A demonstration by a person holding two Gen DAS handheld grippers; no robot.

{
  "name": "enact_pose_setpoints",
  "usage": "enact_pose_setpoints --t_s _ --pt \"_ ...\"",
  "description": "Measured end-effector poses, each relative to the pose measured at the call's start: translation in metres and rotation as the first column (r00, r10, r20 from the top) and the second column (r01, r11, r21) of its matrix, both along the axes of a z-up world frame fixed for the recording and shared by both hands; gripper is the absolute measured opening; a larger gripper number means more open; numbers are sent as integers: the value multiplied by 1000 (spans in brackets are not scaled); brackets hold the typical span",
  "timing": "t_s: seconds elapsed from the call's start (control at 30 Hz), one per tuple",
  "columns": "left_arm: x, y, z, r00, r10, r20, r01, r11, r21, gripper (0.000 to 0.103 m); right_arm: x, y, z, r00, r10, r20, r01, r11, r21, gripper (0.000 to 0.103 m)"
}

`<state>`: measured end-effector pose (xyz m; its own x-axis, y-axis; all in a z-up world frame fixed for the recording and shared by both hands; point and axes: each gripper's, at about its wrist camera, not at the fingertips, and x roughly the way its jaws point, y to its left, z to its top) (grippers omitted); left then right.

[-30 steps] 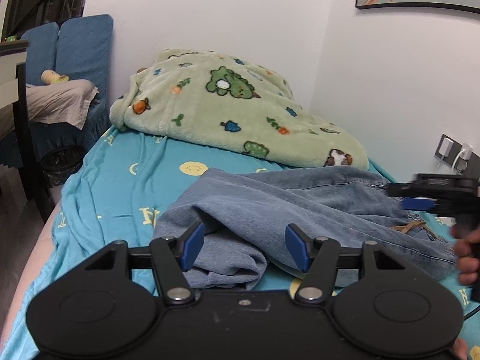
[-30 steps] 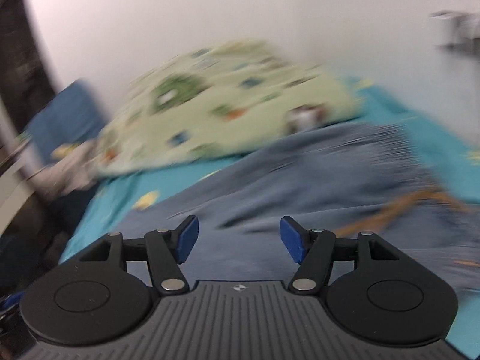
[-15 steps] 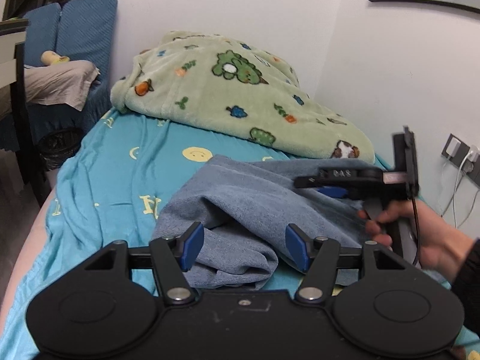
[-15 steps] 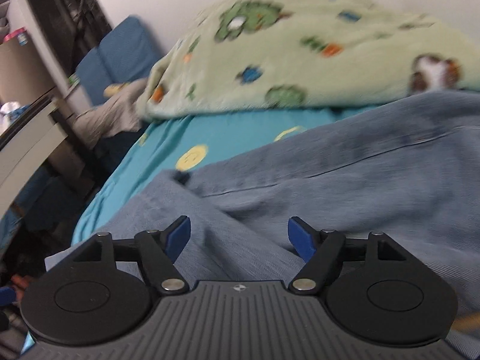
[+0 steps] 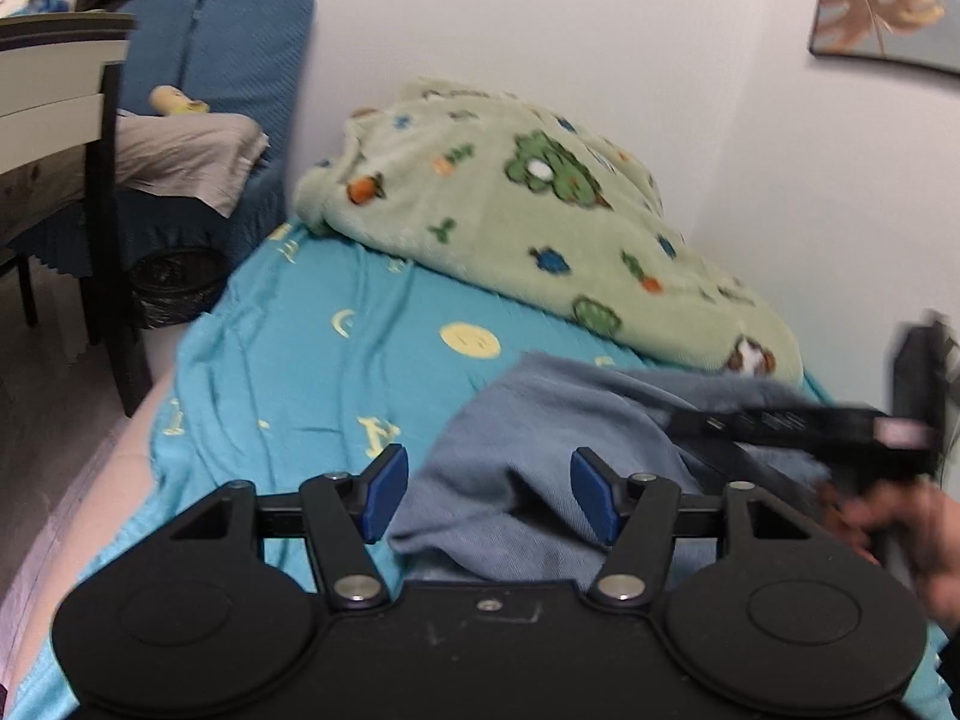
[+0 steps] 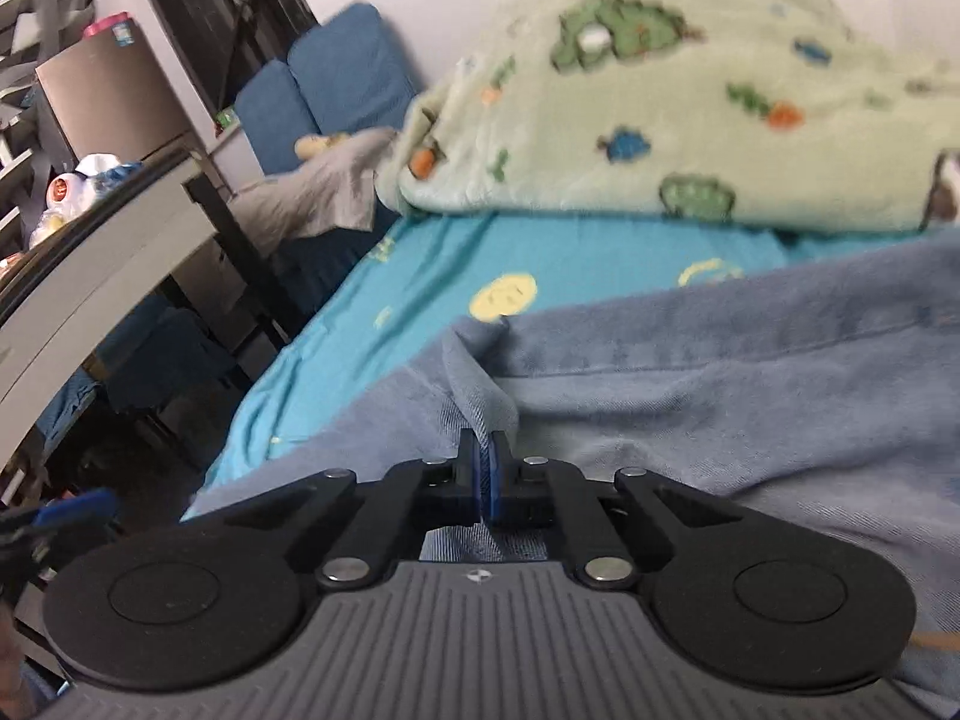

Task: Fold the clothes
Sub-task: 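Grasp the jeans leg with the right gripper and fold it over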

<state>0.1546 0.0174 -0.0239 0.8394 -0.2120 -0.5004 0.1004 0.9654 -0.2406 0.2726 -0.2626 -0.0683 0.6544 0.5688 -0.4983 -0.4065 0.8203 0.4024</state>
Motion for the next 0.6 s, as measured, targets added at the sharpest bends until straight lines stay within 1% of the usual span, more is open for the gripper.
enact_pose_setpoints --t_s 0.03,0.1,0.17,0.3,0.47,0.57,0.6 --pt "-1 2 2 1000 4 6 -4 1000 -9 57 -13 5 9 1000 20 22 -19 999 -26 2" --pt "-3 3 4 1000 5 12 -5 1000 -14 57 -39 22 25 996 66 63 -59 992 -112 2" --pt "-5 3 6 1000 1 16 0 1000 -26 57 -67 39 35 991 100 92 -83 982 -167 2" --pt "-9 3 11 1000 -20 22 21 999 -45 57 -115 64 34 985 136 101 -108 964 -241 2" --pt "-13 0 12 998 -57 29 58 997 -48 57 -155 82 13 988 153 31 -137 941 -308 2" --pt "-15 -2 12 996 -79 32 81 996 -46 57 -169 91 -5 987 159 -17 -155 926 -343 2" --pt "-15 -5 11 996 -89 32 90 995 -38 57 -171 94 -11 987 152 -48 -159 924 -347 3"
